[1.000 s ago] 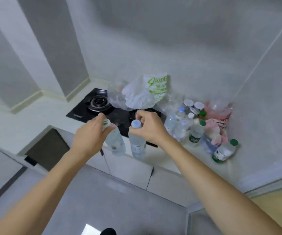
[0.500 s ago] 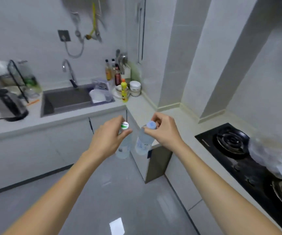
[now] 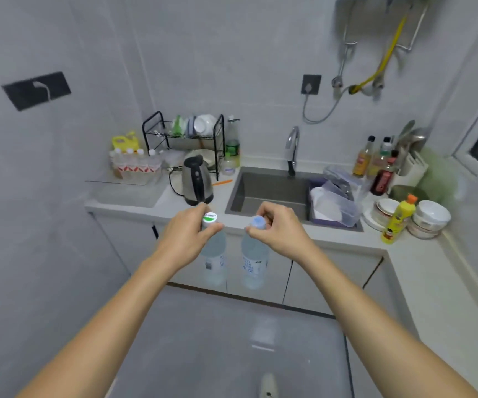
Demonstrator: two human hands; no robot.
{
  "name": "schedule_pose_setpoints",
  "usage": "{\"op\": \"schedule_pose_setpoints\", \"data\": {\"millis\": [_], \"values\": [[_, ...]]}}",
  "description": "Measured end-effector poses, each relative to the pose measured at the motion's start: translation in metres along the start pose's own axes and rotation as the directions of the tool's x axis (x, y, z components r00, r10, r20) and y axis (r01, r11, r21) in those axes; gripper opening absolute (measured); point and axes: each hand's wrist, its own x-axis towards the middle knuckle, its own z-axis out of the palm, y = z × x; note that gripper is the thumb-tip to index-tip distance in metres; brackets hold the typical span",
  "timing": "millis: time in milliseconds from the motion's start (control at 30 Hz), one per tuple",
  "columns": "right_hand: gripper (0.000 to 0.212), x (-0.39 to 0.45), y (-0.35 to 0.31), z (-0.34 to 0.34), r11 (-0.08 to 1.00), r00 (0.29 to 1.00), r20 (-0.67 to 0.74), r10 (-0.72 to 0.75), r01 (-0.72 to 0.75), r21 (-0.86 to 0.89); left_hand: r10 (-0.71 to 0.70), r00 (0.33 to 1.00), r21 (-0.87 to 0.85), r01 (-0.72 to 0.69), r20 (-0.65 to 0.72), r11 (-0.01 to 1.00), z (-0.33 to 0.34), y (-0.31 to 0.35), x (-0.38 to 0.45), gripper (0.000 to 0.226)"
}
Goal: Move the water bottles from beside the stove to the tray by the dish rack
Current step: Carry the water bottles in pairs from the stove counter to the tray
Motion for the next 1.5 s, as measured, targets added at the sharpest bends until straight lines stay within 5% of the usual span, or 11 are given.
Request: {"op": "schedule_pose_setpoints", "data": {"millis": [300,633,1033,1367,1500], "values": [[0.029,0.23,-0.02,0.088,0.971,0.941,0.24,-0.239,0.225,0.082,-0.361,0.912,-0.119,0.343,-0.194,0.932,-0.051,-0.108,0.104,0.023],[0.034,0.417,-0.065,0.228,0.948,0.923,0.292,-0.251,0.173,0.269,-0.512,0.791,-0.105,0.508,-0.334,0.855,-0.126,-0.256,0.22,0.017],[0.034,0.617,-0.106,0.355,0.963,0.939,0.242,-0.246,0.209,0.168,-0.387,0.905,-0.01,0.392,-0.178,0.92,-0.177,-0.434,0.417,0.021],[0.032,0.704,-0.059,0.428,0.97,0.931,0.272,-0.244,0.239,0.054,-0.419,0.907,-0.057,0.417,-0.032,0.907,-0.137,-0.526,0.518,0.012],[0.032,0.707,-0.036,0.448,0.985,0.938,0.304,-0.166,0.17,0.014,-0.383,0.923,-0.007,0.384,0.034,0.923,-0.11,-0.555,0.534,0.029]]}}
